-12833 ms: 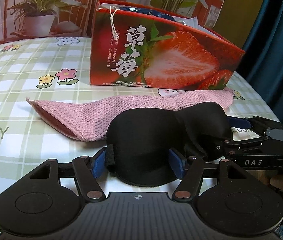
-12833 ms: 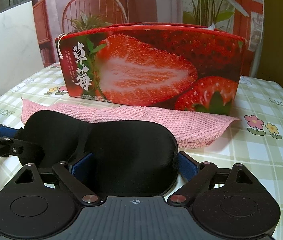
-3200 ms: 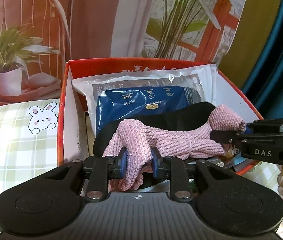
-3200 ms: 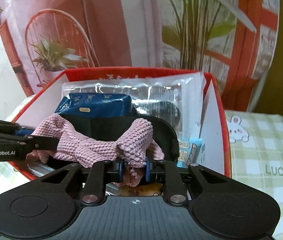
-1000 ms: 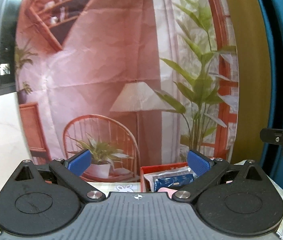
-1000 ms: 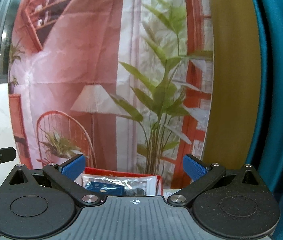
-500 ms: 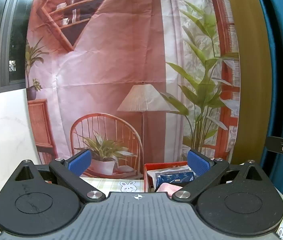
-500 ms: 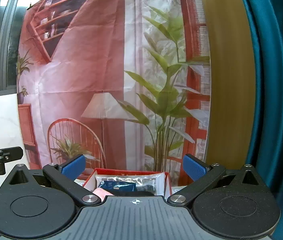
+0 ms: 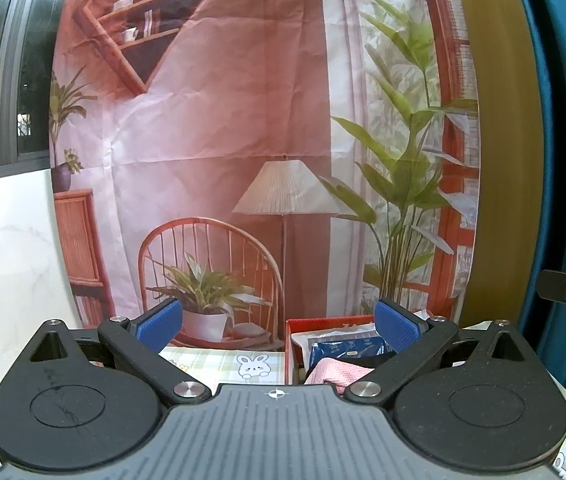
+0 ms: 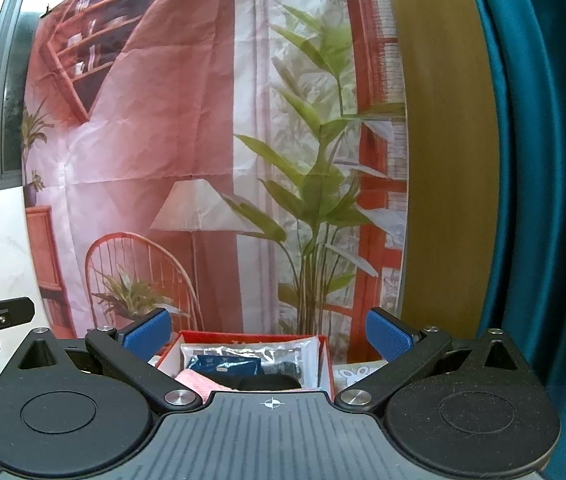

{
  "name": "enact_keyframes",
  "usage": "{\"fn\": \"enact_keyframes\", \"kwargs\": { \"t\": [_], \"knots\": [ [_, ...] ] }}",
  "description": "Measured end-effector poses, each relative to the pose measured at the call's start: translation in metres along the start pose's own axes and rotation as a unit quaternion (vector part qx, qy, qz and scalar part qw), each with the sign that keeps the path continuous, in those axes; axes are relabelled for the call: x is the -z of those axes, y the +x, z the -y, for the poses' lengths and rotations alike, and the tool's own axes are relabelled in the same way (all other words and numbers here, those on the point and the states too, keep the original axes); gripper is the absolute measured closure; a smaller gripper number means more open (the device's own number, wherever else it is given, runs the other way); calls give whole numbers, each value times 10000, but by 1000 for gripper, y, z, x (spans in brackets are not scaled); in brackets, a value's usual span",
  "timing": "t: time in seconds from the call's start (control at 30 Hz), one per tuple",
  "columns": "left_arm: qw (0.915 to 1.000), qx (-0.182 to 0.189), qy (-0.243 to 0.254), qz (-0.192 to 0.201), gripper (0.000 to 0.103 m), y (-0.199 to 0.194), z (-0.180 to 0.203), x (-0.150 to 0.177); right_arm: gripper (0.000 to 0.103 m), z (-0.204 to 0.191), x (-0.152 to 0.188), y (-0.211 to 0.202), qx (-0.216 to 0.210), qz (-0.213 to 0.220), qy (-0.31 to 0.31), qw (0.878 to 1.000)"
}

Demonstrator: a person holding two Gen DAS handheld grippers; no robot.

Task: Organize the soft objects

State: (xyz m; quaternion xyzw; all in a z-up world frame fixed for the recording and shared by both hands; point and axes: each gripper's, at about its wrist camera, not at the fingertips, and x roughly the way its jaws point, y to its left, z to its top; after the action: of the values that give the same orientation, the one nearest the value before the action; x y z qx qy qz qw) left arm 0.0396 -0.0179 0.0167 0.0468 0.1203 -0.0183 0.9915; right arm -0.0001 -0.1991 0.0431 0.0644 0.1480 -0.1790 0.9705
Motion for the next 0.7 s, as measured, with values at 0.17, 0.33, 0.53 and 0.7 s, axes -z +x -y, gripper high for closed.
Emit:
{"fn": "enact_keyframes", "kwargs": {
  "t": [0.17, 0.33, 0.53, 0.7],
  "knots": [
    [10000, 3, 1, -20, 0, 0, 1, 1, 0, 0, 2, 0, -15, -23, -13, 10000],
    [10000, -5, -9, -27, 0, 0, 2, 1, 0, 1, 2, 1, -43, -50, -37, 10000],
    [10000, -5, -32, -45, 0, 0, 2, 2, 0, 1, 2, 1, -44, -51, -38, 10000],
    [10000, 0, -31, -48, 0, 0, 2, 2, 0, 1, 2, 1, -48, -52, -42, 10000]
  ]
}}
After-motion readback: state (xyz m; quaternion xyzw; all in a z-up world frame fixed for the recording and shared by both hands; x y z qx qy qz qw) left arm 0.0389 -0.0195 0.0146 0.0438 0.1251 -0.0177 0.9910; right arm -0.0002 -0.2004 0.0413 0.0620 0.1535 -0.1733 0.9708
